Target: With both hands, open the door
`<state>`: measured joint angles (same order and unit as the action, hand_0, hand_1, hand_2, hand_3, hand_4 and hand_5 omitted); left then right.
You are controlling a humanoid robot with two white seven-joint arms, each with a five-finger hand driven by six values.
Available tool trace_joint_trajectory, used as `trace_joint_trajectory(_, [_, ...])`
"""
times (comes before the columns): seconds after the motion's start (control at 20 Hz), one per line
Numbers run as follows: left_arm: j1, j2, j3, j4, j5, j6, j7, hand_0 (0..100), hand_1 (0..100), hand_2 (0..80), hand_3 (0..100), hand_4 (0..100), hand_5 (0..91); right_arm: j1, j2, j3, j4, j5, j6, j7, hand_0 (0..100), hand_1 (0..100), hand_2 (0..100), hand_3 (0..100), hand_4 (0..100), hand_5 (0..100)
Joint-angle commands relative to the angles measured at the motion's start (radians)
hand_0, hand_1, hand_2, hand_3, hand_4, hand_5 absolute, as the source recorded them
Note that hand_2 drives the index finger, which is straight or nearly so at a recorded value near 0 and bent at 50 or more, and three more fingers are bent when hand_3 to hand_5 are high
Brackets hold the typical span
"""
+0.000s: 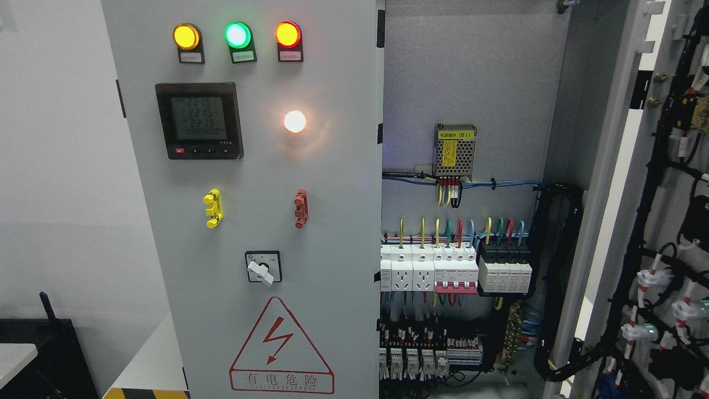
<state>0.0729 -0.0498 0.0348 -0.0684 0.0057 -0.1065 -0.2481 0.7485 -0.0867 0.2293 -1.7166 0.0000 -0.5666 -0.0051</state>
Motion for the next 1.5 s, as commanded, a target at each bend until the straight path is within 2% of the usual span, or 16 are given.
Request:
trace_joint_trajectory(0.0, [-0.001,0.001,-0.095,0.006,0.037,-0.002,-0.004,0,0,0.0,0,0,0.0,-0.067,0.019,0.018,-0.159,0.021,-0.010,0.001,38,0,0,0,0,0])
trace_joint_trajectory(0.4, [-0.001,0.001,-0.090,0.007,0.037,-0.007,-0.005,0,0,0.0,0,0,0.0,-0.262,0.036,0.015,-0.161,0.014,-0.015,0.001,38,0,0,0,0,0])
trace_joint_trajectory(0.7, [-0.001,-0.001,-0.082,0.006,0.037,-0.007,-0.008,0,0,0.0,0,0,0.0,-0.377,0.071,0.024,-0.156,0.015,0.002,-0.001,38,0,0,0,0,0])
trace_joint_trajectory(0.95, [-0.001,-0.001,-0.081,0.001,0.037,-0.007,-0.008,0,0,0.0,0,0,0.0,-0.465,0.073,0.031,-0.150,0.015,0.105,-0.001,38,0,0,0,0,0])
trace_joint_trajectory(1.1, [-0.001,-0.001,-0.081,-0.004,0.039,-0.009,-0.010,0,0,0.0,0,0,0.0,-0.520,0.099,0.030,-0.140,0.015,0.180,-0.001,38,0,0,0,0,0])
trace_joint_trajectory(1.35, [-0.001,-0.001,-0.081,-0.005,0.037,-0.009,-0.010,0,0,0.0,0,0,0.0,-0.601,0.099,0.030,-0.132,0.014,0.255,0.001,38,0,0,0,0,0])
trace_joint_trajectory(1.45, [-0.001,-0.001,-0.081,-0.004,0.037,-0.009,-0.010,0,0,0.0,0,0,0.0,-0.641,0.100,0.028,-0.120,0.014,0.304,0.001,38,0,0,0,0,0])
